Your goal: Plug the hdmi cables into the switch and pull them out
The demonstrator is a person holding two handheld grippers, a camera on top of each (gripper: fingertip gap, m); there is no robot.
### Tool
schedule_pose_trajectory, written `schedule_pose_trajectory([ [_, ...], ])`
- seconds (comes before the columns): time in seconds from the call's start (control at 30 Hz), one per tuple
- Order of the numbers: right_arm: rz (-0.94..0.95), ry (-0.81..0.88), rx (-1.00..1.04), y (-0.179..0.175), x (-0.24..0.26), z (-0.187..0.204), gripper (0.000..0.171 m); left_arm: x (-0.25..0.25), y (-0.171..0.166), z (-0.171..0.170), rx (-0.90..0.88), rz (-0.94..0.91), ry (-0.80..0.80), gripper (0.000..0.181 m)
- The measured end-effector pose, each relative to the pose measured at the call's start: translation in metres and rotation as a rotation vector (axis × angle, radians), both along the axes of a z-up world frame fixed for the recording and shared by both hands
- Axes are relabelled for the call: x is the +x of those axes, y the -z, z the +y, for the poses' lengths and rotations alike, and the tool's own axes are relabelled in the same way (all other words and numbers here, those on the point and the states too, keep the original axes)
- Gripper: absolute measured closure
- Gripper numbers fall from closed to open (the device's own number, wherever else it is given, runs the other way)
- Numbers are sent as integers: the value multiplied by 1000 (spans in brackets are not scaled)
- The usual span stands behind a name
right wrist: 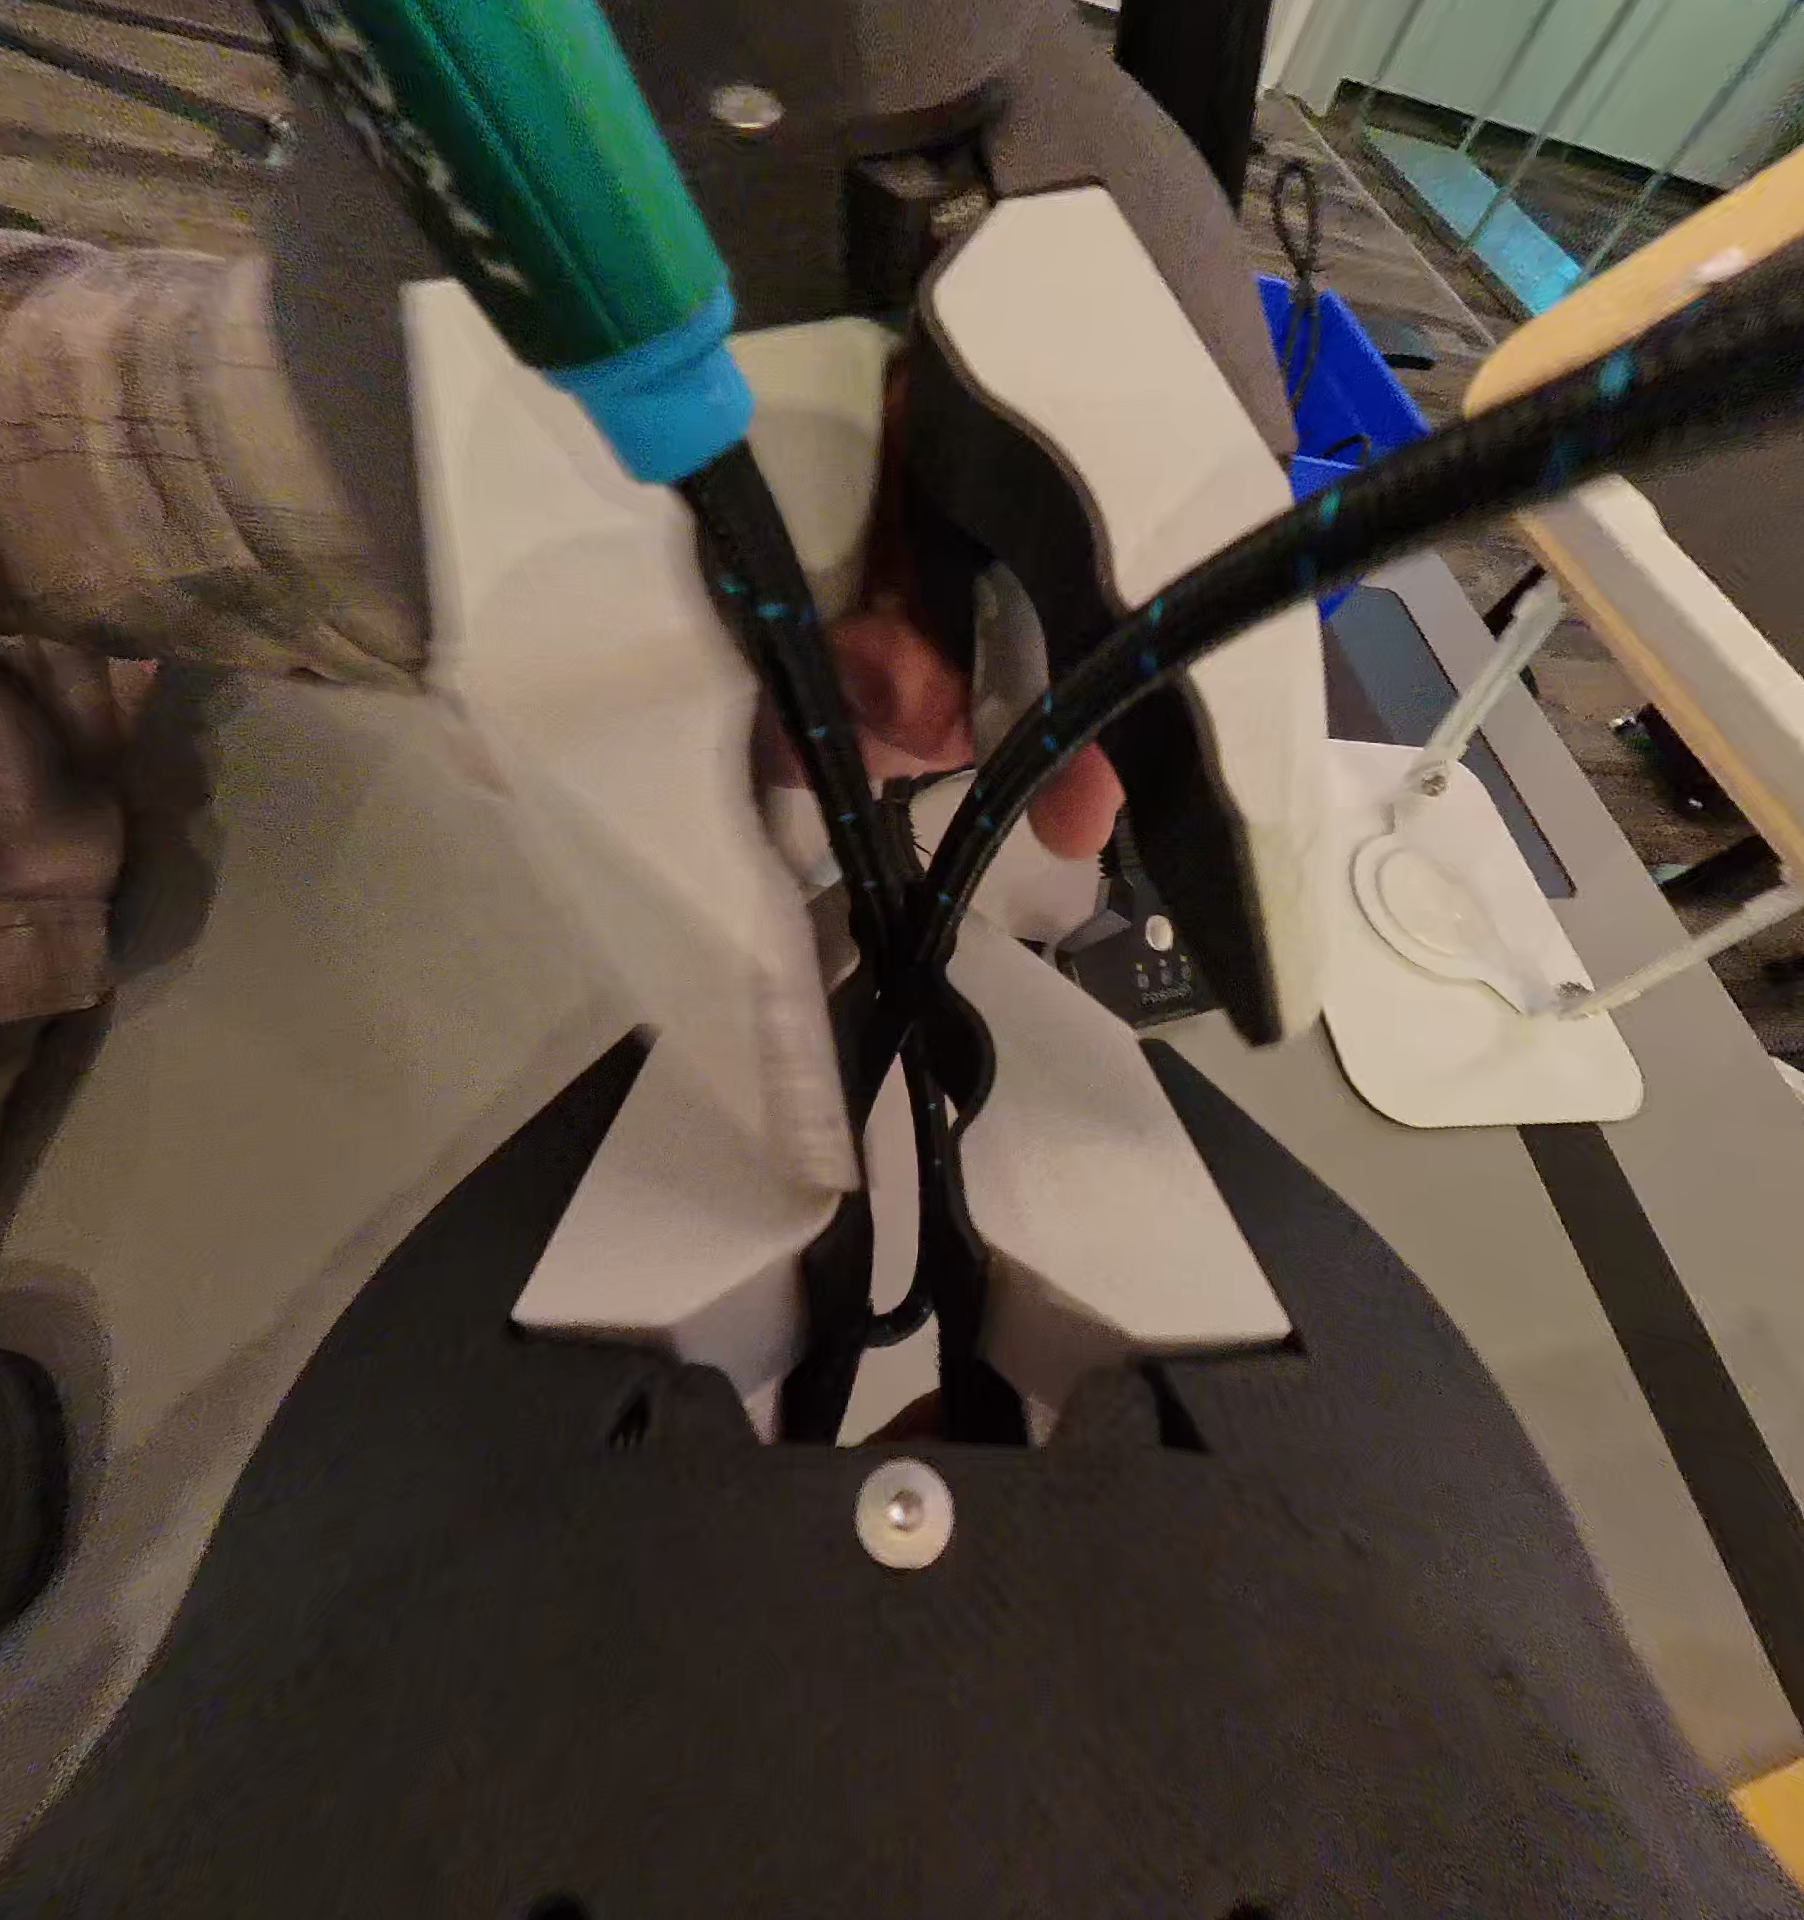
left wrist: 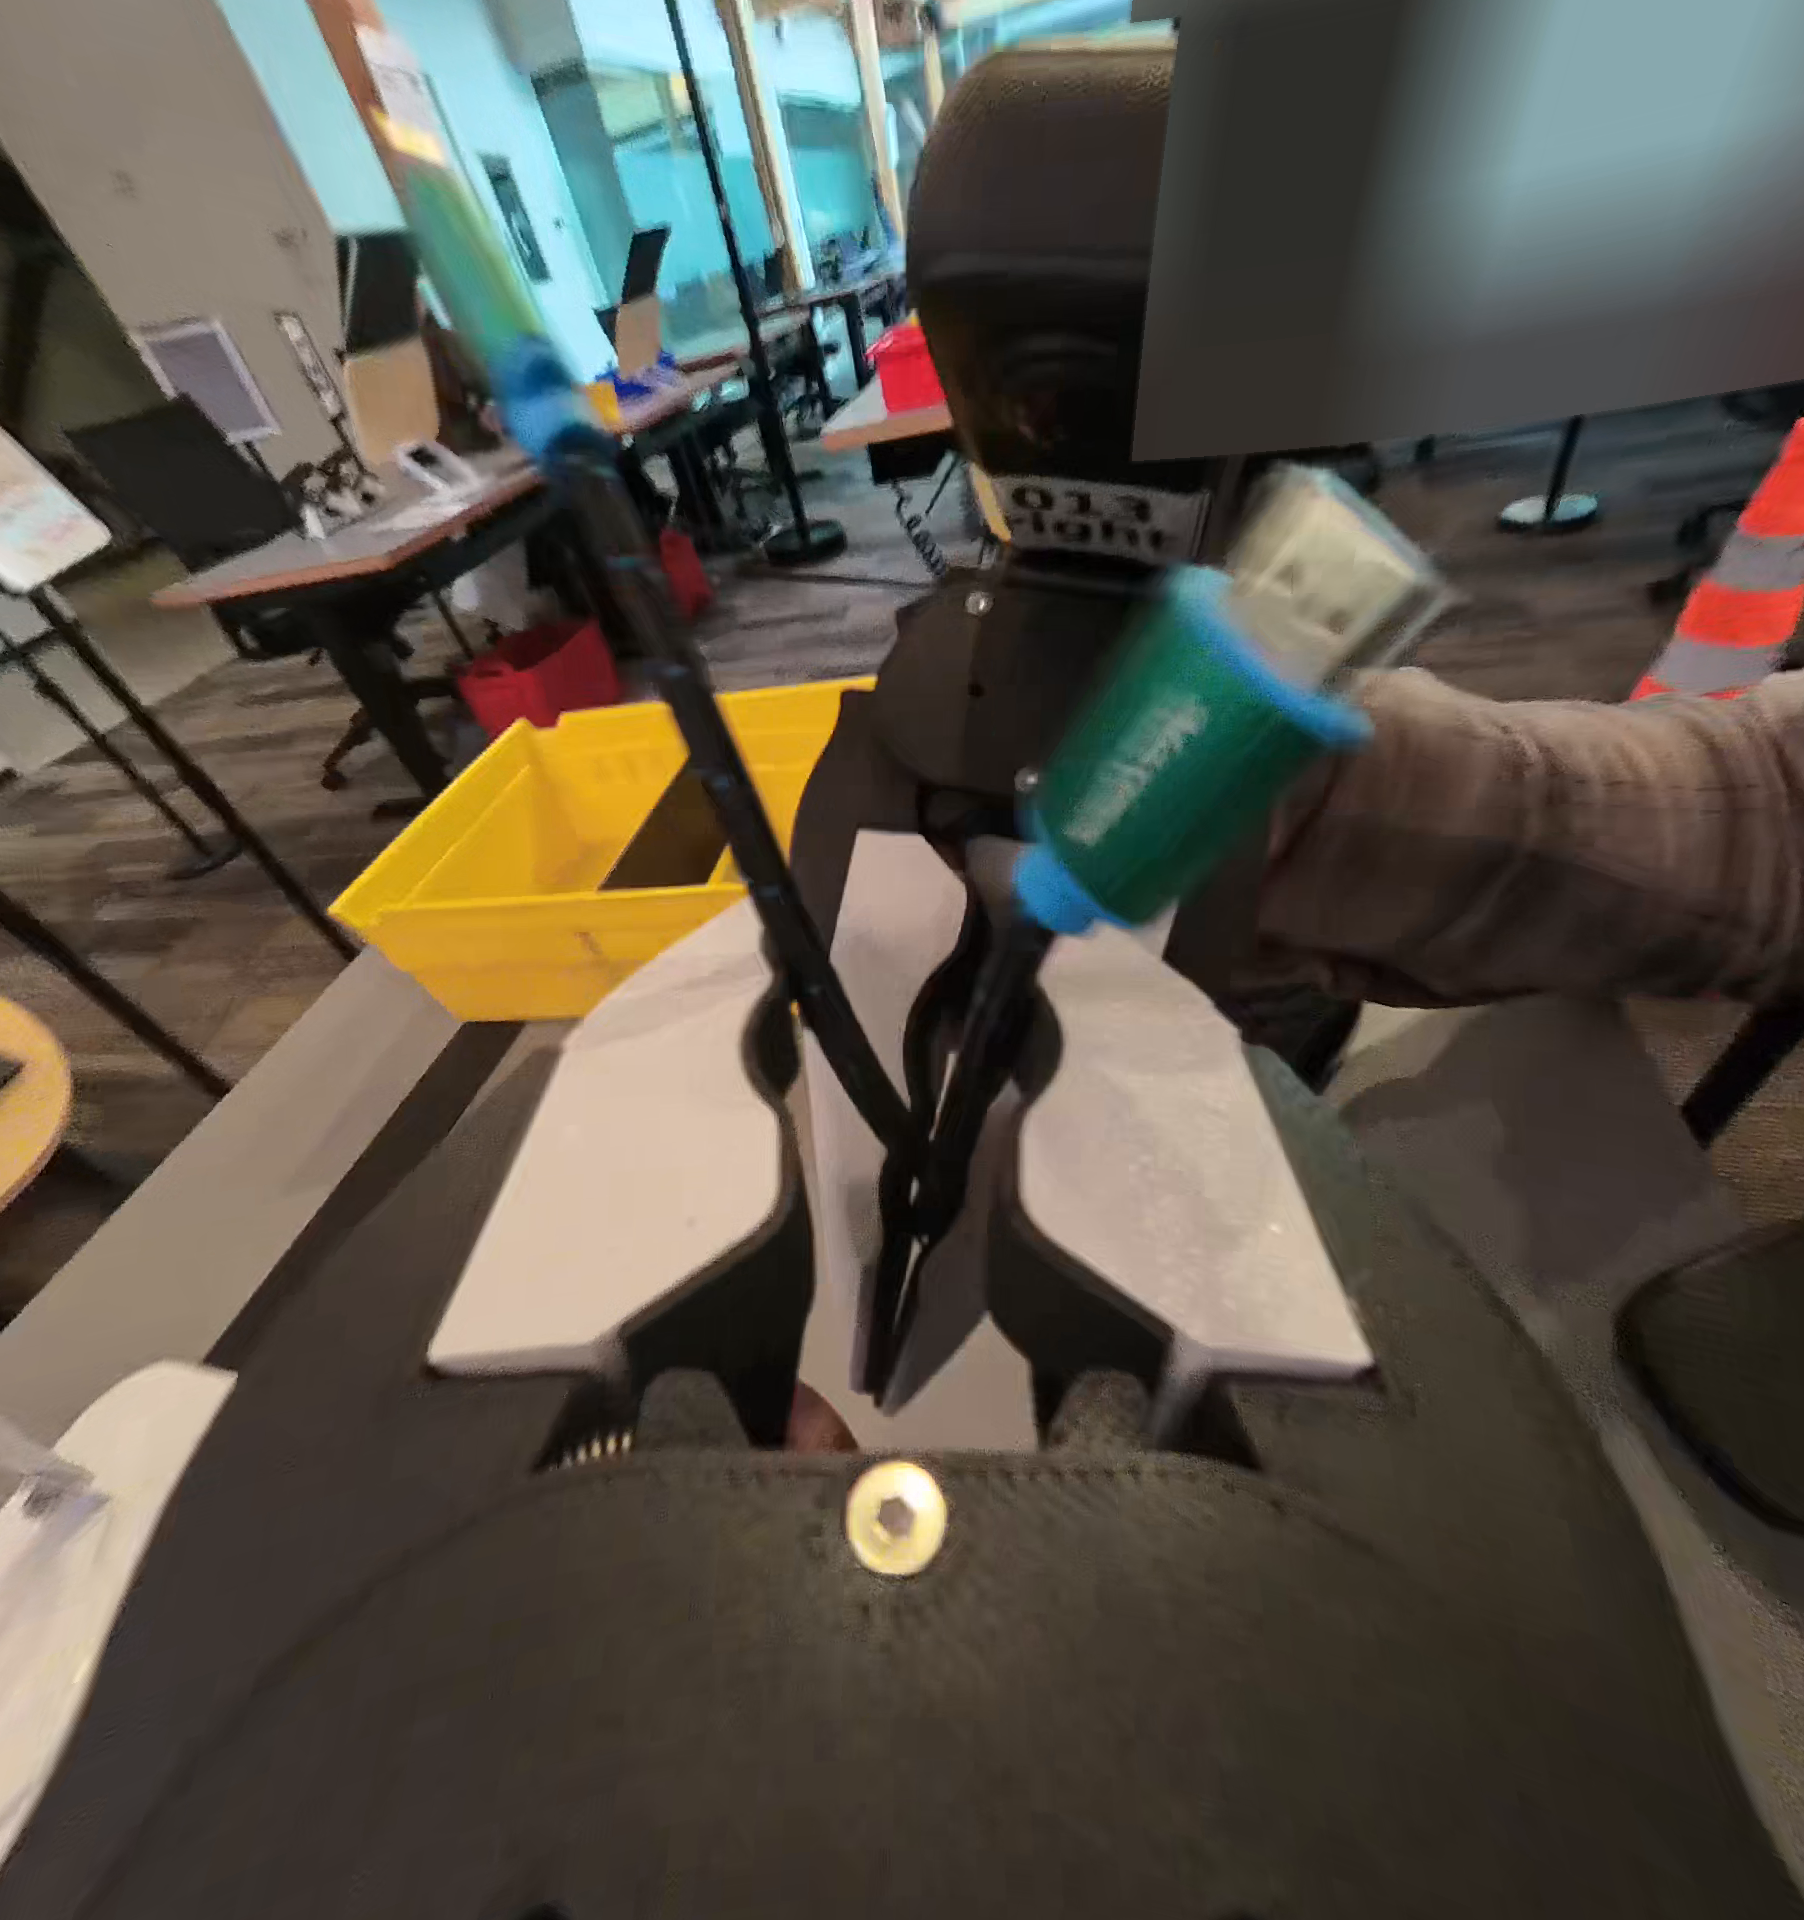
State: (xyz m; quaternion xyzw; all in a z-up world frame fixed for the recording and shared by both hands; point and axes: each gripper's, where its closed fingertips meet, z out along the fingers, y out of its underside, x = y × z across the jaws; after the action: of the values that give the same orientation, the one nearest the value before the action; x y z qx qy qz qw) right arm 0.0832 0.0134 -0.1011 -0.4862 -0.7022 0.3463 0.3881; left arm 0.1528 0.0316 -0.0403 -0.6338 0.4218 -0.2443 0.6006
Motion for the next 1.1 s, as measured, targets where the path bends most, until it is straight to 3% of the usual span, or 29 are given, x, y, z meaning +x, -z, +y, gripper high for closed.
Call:
schedule_pose_trajectory([
  [0.07, -10, 7, 21, 4, -2, -1, 171, -2, -2, -1, -21, -64, 28, 178],
  [0.1, -14, 27, 43, 4, -1, 2, 171, -4, -4, 2, -5, -96, 6, 180],
  [0.5, 74, 80, -76, 12, 4, 3, 171, -5, -5, 7, -84, -211, -36, 181],
  [0.63, 70, 97, -58, 15, 6, 5, 171, -3, 2, 8, -98, -154, -27, 181],
  [0.7, 51, 78, -57, 11, 9, 2, 148, -3, -1, 6, -104, -167, 2, 181],
  [0.8, 123, -7, -174, -14, 13, -9, 147, 0, -1, 2, -116, -147, 42, 181],
  [0.97, 121, -103, -241, -15, 11, -15, 163, -1, -7, 2, -101, -184, 65, 180],
  [1.1, 137, -156, -307, -15, 13, -19, 164, 2, -10, -1, -92, -205, 101, 181],
])
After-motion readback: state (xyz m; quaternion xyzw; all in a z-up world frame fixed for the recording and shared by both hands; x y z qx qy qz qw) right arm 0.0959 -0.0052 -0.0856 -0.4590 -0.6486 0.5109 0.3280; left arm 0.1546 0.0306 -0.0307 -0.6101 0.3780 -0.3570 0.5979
